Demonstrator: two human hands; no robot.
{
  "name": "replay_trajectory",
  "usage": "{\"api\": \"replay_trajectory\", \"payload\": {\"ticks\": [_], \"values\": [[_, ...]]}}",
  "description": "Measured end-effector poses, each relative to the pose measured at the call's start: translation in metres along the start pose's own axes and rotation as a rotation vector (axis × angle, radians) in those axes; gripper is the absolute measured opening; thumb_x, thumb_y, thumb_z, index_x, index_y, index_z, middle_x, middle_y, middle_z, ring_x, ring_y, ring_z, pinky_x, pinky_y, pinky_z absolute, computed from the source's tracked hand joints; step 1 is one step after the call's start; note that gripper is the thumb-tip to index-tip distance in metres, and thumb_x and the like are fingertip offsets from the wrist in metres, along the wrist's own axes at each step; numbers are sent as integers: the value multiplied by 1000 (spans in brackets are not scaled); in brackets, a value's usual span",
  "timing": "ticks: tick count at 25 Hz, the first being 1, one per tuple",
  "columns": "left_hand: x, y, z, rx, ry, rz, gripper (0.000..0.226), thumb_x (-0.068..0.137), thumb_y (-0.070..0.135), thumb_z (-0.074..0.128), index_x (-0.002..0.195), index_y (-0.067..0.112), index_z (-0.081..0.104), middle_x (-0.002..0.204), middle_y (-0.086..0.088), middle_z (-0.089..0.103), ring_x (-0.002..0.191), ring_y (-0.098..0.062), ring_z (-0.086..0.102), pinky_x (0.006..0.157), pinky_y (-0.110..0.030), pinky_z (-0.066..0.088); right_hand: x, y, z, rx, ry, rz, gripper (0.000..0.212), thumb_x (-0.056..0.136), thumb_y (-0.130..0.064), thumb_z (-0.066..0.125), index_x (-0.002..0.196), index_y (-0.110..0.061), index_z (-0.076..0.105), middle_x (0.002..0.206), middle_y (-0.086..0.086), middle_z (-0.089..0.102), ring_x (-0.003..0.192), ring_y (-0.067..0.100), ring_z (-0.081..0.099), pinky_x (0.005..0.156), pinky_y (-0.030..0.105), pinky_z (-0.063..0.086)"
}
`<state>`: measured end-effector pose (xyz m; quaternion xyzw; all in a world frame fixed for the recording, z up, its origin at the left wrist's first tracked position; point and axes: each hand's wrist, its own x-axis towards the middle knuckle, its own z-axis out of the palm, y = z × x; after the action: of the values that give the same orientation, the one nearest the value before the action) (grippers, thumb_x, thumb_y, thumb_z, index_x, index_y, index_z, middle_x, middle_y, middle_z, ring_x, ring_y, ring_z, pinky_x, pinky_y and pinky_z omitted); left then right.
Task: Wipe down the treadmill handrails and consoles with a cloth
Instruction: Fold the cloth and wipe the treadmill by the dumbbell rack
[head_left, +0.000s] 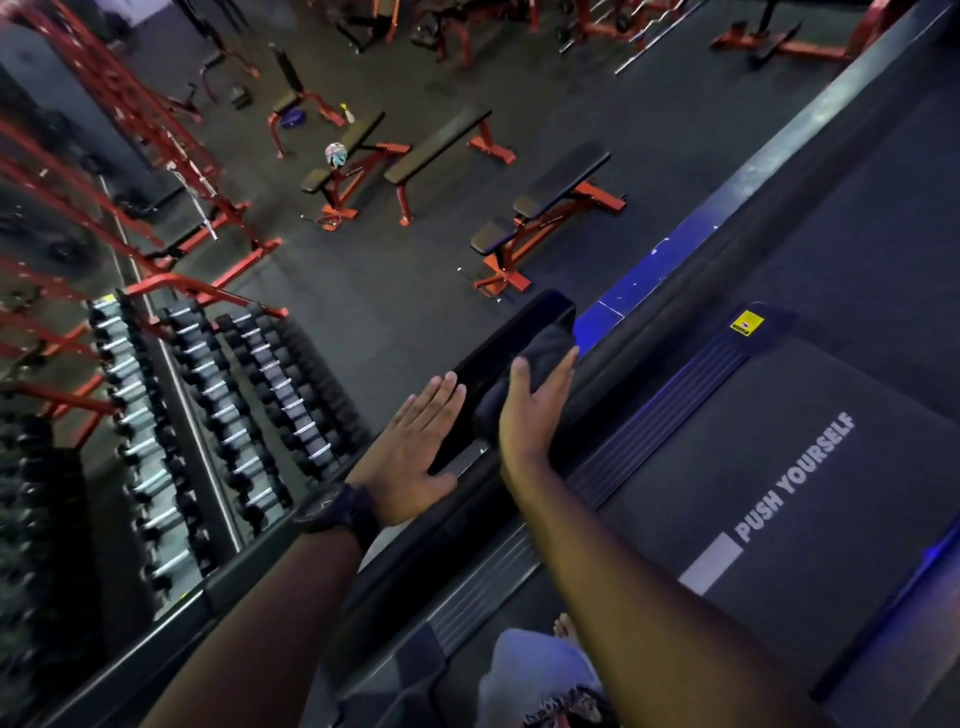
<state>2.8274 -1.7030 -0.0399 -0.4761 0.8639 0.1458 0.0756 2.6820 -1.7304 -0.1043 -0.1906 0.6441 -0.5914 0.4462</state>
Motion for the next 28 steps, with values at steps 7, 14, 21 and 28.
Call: {"api": "replay_trajectory", "payload": {"ticks": [7, 14, 21, 28], "values": [[-8, 2, -5, -67, -18, -24, 96, 68, 46, 29, 155, 20, -1, 163, 5, -10, 150, -7, -13, 124, -31, -2, -27, 9, 8, -19, -23, -58, 74, 103, -29, 53, 160, -21, 7, 167, 9, 6, 153, 19, 7, 121, 31, 12], [-13, -1, -4, -64, -13, -1, 93, 71, 45, 31, 154, 20, -4, 163, 5, -12, 150, -7, -14, 124, -30, -4, -44, 16, 17, 45, 3, 53, 70, 104, -32, 47, 160, -27, 6, 165, -2, 9, 152, 11, 9, 117, 23, 8], [-17, -5, -2, -47, -26, 11, 95, 69, 48, 27, 155, 21, -5, 163, 7, -14, 149, -6, -18, 123, -28, -7, -43, 23, 24, 35, 85, 36, 68, 104, -31, 48, 160, -27, 11, 167, 1, 13, 153, 15, 11, 122, 29, 10], [-23, -6, -1, -14, -12, 17, 96, 71, 46, 33, 157, 21, -3, 163, 8, -15, 148, -4, -20, 121, -26, -10, -39, 27, 25, 76, 97, 46, 70, 101, -32, 53, 160, -28, 16, 165, 1, 20, 152, 15, 18, 123, 33, 15]]}}
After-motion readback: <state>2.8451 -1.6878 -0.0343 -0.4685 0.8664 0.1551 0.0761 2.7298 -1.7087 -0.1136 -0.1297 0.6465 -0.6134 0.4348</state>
